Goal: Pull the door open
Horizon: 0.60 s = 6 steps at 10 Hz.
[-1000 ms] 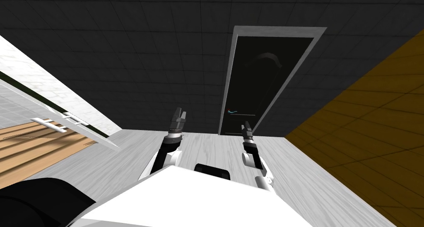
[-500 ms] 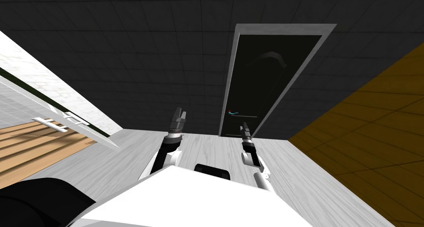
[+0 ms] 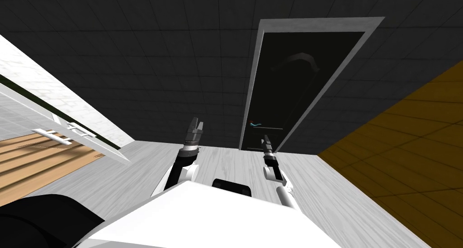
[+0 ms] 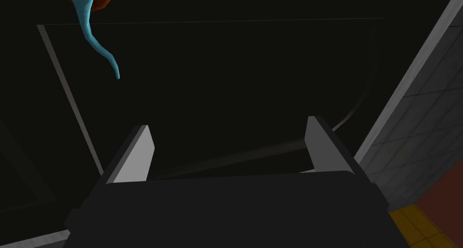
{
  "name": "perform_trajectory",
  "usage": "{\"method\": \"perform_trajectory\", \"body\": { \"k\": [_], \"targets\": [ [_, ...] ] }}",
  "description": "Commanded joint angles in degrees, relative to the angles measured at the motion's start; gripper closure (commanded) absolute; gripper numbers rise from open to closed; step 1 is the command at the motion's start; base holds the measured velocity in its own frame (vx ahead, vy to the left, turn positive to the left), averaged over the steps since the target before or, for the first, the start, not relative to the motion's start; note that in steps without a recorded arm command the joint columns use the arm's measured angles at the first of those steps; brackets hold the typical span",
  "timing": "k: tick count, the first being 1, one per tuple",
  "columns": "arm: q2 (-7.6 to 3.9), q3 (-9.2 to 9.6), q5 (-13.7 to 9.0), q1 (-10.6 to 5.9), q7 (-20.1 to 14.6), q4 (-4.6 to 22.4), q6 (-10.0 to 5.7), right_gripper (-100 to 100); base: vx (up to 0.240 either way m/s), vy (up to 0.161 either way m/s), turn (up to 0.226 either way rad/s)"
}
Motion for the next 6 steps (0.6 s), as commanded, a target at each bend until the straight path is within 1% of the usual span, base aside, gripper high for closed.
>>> {"method": "perform_trajectory", "body": {
  "k": [1,2,3,4,5,6],
  "targets": [
    [-0.45,-0.05,0.2,-1.41,-0.56,2.86,-0.31,-100,0.078,-0.015,0.039],
    [-0.67,-0.07,0.34,-2.32,-0.86,4.55,-0.59,-100,0.1,-0.018,0.043],
    [-0.67,-0.07,0.34,-2.32,-0.86,5.34,-0.59,-100,0.066,-0.01,0.014],
    [-0.88,-0.09,0.48,-3.2,-1.15,7.39,-0.86,-100,0.058,-0.011,0.018],
    [-1.09,-0.11,0.62,-4.08,-1.45,8.82,-1.14,-100,0.084,-0.022,0.039],
    [-1.09,-0.11,0.62,-4.08,-1.45,9.43,-1.14,-100,0.057,-0.017,0.02]
  ]
}}
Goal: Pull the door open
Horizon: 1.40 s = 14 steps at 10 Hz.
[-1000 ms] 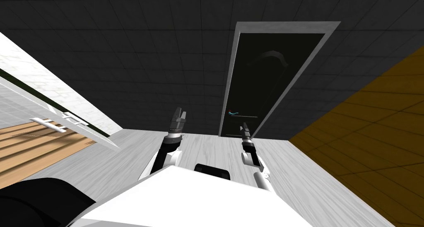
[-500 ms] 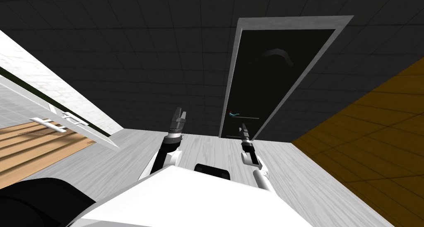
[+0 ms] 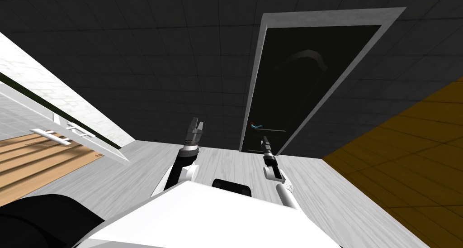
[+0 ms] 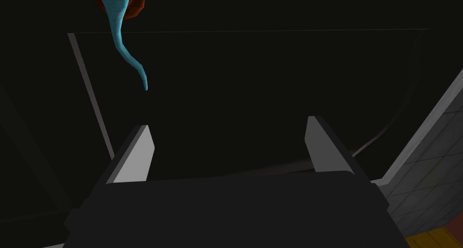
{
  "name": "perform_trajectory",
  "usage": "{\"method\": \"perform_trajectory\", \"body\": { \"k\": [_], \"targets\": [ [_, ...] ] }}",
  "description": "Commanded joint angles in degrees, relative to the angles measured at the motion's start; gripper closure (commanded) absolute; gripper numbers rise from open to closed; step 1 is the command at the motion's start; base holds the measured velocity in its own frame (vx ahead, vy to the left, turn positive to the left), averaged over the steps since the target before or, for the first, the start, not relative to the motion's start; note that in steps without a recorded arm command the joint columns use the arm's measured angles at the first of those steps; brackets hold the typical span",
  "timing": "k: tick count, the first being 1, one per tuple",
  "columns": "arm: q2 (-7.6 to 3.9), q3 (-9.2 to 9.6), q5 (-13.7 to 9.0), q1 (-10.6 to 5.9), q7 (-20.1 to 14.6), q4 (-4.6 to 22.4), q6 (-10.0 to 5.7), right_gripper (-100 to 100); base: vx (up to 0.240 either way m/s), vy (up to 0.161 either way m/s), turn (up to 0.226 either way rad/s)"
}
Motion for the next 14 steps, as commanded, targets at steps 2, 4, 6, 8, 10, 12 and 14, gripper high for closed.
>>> {"method": "perform_trajectory", "body": {
  "k": [2,4,6,8,10,12,14],
  "targets": [
    [-0.29,-0.05,0.32,-2.03,-0.49,4.3,-0.7,-100,0.056,-0.008,0.031],
    [-0.47,-0.07,0.45,-2.83,-0.76,6.68,-0.94,-100,0.06,-0.015,0.016],
    [-0.84,-0.11,0.7,-4.42,-1.29,10.2,-1.43,-100,0.084,-0.018,0.035],
    [-1.18,-0.14,0.94,-5.92,-1.78,13.85,-1.89,-100,0.099,-0.025,0.035],
    [-1.49,-0.17,1.15,-7.29,-2.24,17.03,-2.32,-100,0.089,-0.018,0.023],
    [-1.78,-0.2,1.36,-8.59,-2.67,20.02,-2.71,-100,0.096,-0.013,0.032],
    [-2.02,-0.23,1.53,-9.68,-3.03,22.56,-3.05,-100,0.082,-0.023,0.026]
  ]
}}
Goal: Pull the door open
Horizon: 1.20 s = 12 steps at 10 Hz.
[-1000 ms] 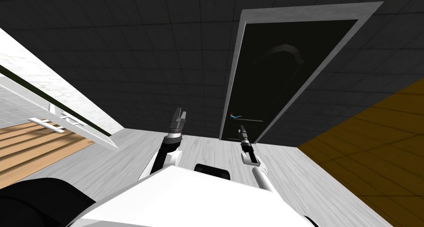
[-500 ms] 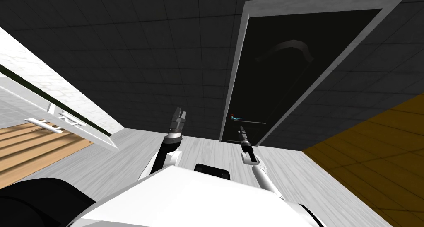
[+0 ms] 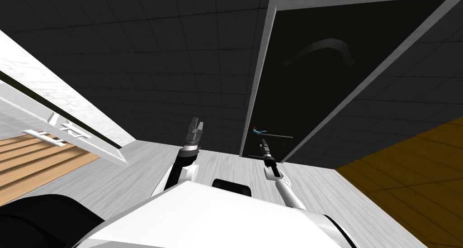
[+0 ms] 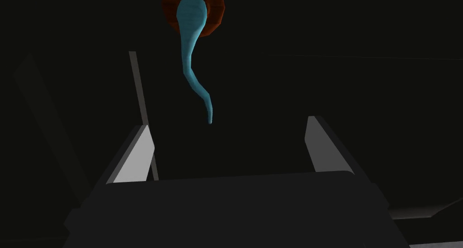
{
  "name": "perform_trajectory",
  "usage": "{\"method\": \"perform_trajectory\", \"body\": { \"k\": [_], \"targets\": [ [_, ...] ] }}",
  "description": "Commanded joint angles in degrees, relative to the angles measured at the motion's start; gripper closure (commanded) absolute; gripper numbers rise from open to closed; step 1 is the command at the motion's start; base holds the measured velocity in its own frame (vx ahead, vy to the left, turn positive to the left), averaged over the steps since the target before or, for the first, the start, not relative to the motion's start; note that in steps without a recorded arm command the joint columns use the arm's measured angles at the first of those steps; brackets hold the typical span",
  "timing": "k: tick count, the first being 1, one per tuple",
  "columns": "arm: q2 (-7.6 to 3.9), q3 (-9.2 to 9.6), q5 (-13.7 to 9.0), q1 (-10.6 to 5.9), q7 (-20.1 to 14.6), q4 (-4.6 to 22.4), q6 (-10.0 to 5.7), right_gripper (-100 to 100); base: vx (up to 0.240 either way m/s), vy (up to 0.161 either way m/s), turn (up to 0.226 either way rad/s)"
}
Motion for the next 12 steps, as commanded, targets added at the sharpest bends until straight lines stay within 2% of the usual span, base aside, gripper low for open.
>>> {"method": "perform_trajectory", "body": {
  "k": [1,5,7,8,9,10,11,12],
  "targets": [
    [-0.16,-0.03,0.14,-0.94,-0.29,2.29,-0.42,-100,0.079,-0.024,0.026],
    [-0.64,-0.09,0.49,-3.16,-1.02,7.44,-1.1,-100,0.076,-0.018,0.023],
    [-0.78,-0.1,0.59,-3.8,-1.23,8.91,-1.3,-100,0.071,-0.018,0.016],
    [-0.72,-0.11,0.54,-3.71,-1.13,8.57,-1.26,-100,0.035,-0.009,0.004],
    [-1.92,-0.14,-0.2,-3.03,-1.78,8.8,-1.79,-100,0.112,0.053,0.122],
    [-1.92,-0.14,-0.2,-3.03,-1.78,8.8,-1.79,-100,0.146,0.054,0.073],
    [-3.39,-0.17,-1.12,-2.14,-2.56,8.91,-2.31,-100,0.163,0.089,0.152],
    [-3.39,-0.17,-1.12,-2.14,-2.56,8.91,-2.31,-100,0.141,0.063,0.072]
  ]
}}
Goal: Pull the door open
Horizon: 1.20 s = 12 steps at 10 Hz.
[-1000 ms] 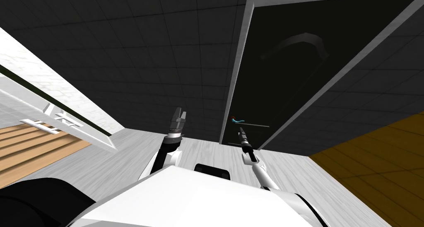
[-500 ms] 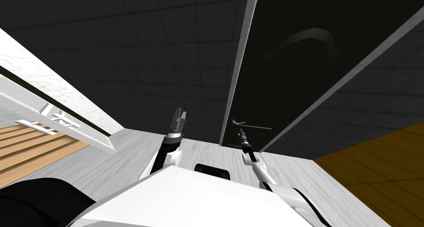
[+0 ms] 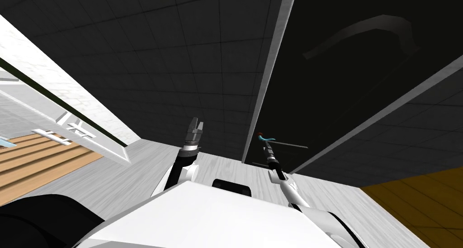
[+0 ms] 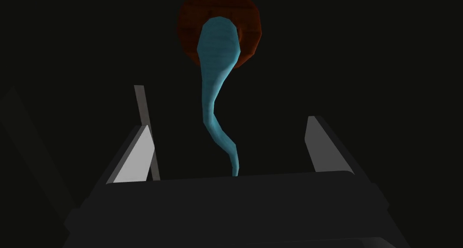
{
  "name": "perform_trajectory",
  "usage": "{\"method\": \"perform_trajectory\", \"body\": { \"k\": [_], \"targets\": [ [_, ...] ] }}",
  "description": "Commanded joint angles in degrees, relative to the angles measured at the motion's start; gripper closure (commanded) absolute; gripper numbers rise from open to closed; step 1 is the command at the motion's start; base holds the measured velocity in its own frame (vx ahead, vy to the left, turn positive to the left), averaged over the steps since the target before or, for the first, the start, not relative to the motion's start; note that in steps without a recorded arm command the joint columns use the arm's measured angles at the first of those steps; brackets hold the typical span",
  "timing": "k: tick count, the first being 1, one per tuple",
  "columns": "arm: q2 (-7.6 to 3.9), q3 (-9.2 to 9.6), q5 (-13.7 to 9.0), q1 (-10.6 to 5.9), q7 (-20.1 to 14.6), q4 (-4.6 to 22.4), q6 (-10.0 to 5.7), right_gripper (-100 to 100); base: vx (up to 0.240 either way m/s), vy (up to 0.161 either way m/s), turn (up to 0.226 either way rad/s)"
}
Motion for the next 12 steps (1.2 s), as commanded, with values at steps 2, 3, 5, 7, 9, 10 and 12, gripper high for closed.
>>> {"method": "perform_trajectory", "body": {
  "k": [2,3,5,7,9,10,12],
  "targets": [
    [-1.75,-0.15,-1.26,0.47,-0.78,1.77,-1.71,-100,0.092,0.035,0.077],
    [-2.91,-0.17,-1.99,1.18,-1.39,1.86,-2.12,-100,0.169,0.068,0.256],
    [-3.98,-0.2,-2.66,1.83,-1.96,2.09,-2.51,-100,0.177,0.013,0.102],
    [-5.79,-0.24,-3.8,2.94,-2.91,2.07,-3.16,-100,0.156,0.009,0.099],
    [-5.72,-0.21,-3.7,2.01,-2.92,3.59,-3.87,-100,0.08,-0.013,0.013],
    [-5.72,-0.21,-3.7,2.01,-2.92,3.59,-3.87,100,0.0,0.0,0.0],
    [-5.72,-0.21,-3.7,2.01,-2.92,3.59,-3.87,100,-0.016,0.0,0.0]
  ]
}}
